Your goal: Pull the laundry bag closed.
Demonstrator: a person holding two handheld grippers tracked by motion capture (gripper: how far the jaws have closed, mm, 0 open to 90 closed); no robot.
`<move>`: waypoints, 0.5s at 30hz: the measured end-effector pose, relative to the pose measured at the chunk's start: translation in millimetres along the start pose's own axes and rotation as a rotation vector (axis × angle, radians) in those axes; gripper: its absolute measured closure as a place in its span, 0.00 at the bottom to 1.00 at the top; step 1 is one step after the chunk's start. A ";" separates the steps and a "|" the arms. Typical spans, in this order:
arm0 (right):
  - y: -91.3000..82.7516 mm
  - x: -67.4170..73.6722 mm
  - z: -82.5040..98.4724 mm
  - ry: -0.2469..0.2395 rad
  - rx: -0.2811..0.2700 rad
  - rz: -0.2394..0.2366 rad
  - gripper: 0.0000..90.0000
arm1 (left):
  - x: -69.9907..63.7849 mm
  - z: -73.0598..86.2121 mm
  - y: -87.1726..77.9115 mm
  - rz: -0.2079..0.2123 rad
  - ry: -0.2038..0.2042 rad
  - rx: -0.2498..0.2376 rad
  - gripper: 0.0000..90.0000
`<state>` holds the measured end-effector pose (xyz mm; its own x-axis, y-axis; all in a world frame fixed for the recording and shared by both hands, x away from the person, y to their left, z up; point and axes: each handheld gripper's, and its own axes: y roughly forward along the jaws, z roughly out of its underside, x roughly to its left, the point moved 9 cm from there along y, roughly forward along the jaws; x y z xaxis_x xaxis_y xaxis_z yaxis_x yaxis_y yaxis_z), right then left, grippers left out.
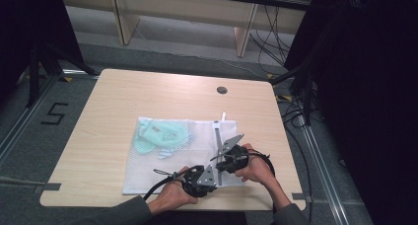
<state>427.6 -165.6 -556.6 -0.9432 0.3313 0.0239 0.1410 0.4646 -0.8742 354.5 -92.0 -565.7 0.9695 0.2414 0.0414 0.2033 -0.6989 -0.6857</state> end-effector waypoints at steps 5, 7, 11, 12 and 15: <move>0.3 -1.2 -0.3 -0.001 0.001 0.000 0.96 | 0.0 -0.9 0.2 -0.006 -0.014 -0.012 0.98; 0.8 -2.1 -0.5 -0.001 -0.002 0.005 0.96 | 1.1 1.0 -1.0 -0.001 0.015 0.011 0.99; 0.5 -1.5 0.2 0.018 0.007 0.001 0.96 | -0.6 -1.0 0.4 -0.005 -0.013 -0.015 0.99; 0.6 -3.5 -0.6 0.007 -0.001 0.012 0.96 | -0.6 -1.0 0.4 -0.006 -0.013 -0.015 0.98; 0.1 -4.5 -0.7 0.004 0.003 0.014 0.96 | -0.6 -1.0 0.0 -0.006 -0.010 -0.013 0.98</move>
<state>432.0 -166.5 -556.5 -0.9400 0.3409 0.0132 0.1535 0.4572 -0.8760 354.0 -92.8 -565.0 0.9669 0.2521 0.0386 0.2110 -0.7058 -0.6763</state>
